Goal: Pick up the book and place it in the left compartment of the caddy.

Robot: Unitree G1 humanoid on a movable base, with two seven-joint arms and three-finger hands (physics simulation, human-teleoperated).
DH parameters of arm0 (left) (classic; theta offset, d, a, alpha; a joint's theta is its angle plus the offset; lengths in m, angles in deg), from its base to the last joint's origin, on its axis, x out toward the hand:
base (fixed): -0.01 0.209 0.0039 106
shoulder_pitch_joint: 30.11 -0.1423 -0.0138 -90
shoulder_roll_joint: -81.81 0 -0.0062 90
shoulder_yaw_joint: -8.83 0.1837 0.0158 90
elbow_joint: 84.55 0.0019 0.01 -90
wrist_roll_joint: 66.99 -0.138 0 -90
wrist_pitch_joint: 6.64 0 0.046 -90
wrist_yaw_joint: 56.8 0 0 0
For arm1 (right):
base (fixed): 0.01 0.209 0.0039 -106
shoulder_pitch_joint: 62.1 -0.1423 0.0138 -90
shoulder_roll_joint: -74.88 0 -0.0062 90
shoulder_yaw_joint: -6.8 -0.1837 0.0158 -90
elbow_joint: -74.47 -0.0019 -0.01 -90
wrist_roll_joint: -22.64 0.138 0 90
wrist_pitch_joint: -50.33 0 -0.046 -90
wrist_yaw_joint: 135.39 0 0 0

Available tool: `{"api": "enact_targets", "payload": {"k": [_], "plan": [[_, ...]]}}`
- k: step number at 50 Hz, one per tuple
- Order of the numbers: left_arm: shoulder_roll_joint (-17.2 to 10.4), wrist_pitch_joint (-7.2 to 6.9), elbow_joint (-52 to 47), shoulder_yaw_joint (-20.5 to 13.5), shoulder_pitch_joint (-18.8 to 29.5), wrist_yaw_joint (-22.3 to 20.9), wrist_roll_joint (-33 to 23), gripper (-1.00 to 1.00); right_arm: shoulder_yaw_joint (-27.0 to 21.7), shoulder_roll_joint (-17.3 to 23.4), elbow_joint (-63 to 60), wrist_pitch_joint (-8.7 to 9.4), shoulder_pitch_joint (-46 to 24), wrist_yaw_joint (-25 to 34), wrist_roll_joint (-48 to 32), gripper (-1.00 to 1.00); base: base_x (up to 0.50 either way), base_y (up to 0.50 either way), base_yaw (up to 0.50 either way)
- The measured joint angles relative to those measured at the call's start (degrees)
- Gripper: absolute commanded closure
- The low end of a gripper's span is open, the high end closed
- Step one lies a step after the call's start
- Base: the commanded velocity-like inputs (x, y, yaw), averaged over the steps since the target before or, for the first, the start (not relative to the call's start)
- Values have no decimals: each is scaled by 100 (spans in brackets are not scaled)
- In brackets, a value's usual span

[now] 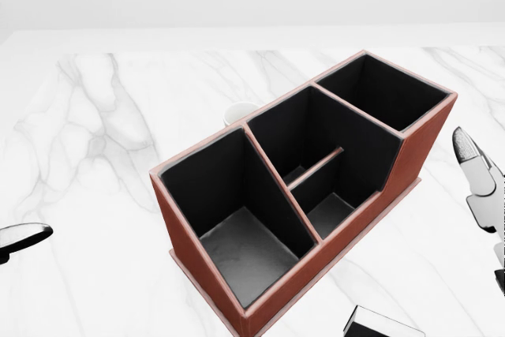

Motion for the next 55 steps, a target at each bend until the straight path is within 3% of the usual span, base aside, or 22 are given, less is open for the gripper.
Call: {"api": "enact_targets", "payload": {"k": [55], "plan": [[9,0,91,47,3,-23,-90,-100,-690,258,2382,0,10,0,919,-100,0,0,0]]}}
